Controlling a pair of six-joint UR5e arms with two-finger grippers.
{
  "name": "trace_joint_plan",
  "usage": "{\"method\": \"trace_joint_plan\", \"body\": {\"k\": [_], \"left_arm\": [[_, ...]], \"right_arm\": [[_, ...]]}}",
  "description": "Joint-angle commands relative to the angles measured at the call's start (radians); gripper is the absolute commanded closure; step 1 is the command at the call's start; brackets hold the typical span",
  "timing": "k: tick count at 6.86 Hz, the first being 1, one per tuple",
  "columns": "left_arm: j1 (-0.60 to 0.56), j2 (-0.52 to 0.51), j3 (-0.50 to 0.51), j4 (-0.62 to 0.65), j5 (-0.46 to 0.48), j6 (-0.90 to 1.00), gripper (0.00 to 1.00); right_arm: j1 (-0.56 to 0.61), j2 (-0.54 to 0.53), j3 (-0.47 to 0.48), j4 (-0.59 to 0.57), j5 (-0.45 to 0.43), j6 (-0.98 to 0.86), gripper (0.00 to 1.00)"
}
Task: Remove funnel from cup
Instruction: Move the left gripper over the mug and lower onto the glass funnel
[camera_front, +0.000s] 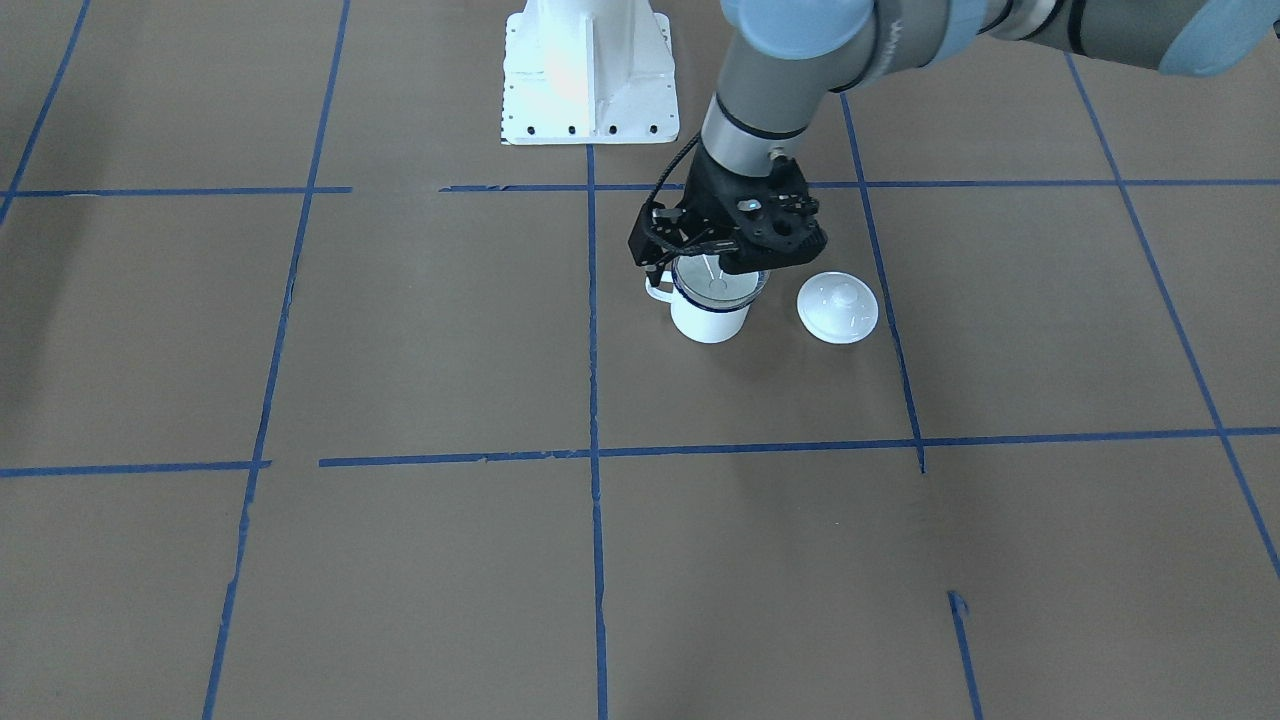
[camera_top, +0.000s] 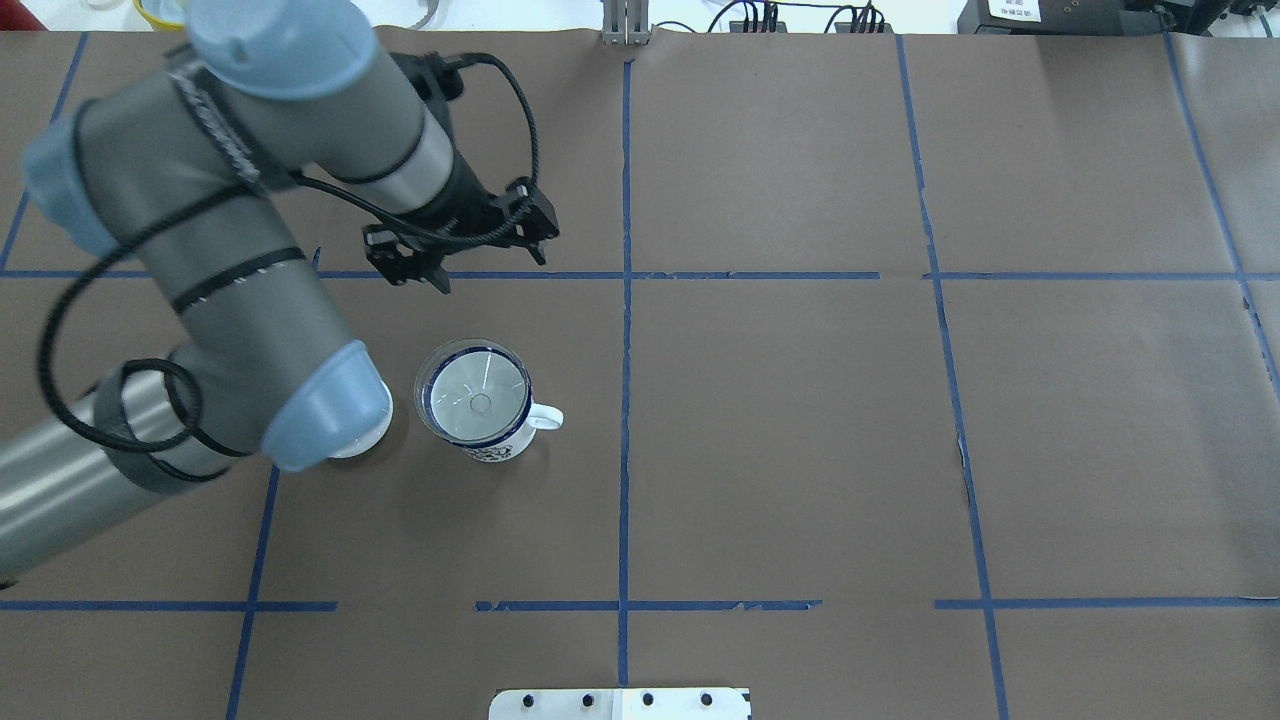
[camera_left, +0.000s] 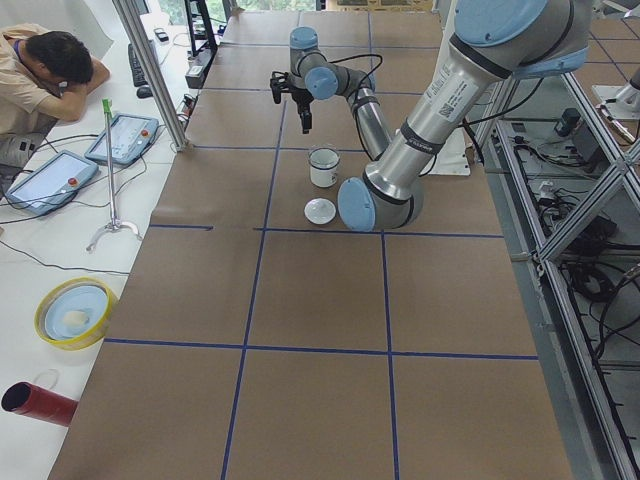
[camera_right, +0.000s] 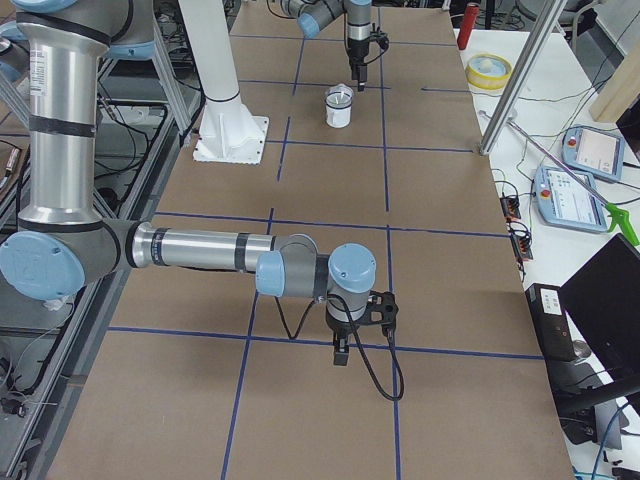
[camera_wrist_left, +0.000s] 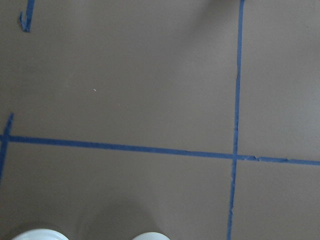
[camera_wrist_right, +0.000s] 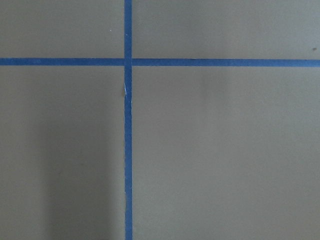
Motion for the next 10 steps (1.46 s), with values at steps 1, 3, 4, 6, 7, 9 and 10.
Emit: {"method": "trace_joint_plan", "body": {"k": [1, 3, 4, 6, 7, 9, 10], "left_arm": [[0.071, -0.015, 0.058, 0.015, 0.041, -0.032, 0.00], [0.103, -0.012, 0.085, 0.015, 0.067, -0.032, 0.00], [0.108, -0.007, 0.085, 0.015, 0.070, -0.032, 0.05], [0.108, 0.000, 0.080, 0.018, 0.070, -0.021, 0.34], [0.108, 0.017, 0.069, 0.018, 0.070, -0.020, 0.37], [0.108, 0.028, 0.049, 0.051, 0.070, -0.017, 0.38], [0.107, 0.028, 0.039, 0.056, 0.070, -0.017, 0.41]], "right_arm": [[0.000, 0.000, 0.000, 0.000, 0.000, 0.000, 0.00], [0.000, 0.000, 0.000, 0.000, 0.000, 0.000, 0.00], [0.000, 0.000, 0.000, 0.000, 0.000, 0.000, 0.00], [0.000, 0.000, 0.000, 0.000, 0.000, 0.000, 0.00], [0.000, 0.000, 0.000, 0.000, 0.000, 0.000, 0.00], [0.000, 0.000, 0.000, 0.000, 0.000, 0.000, 0.00], [0.000, 0.000, 0.000, 0.000, 0.000, 0.000, 0.00]]}}
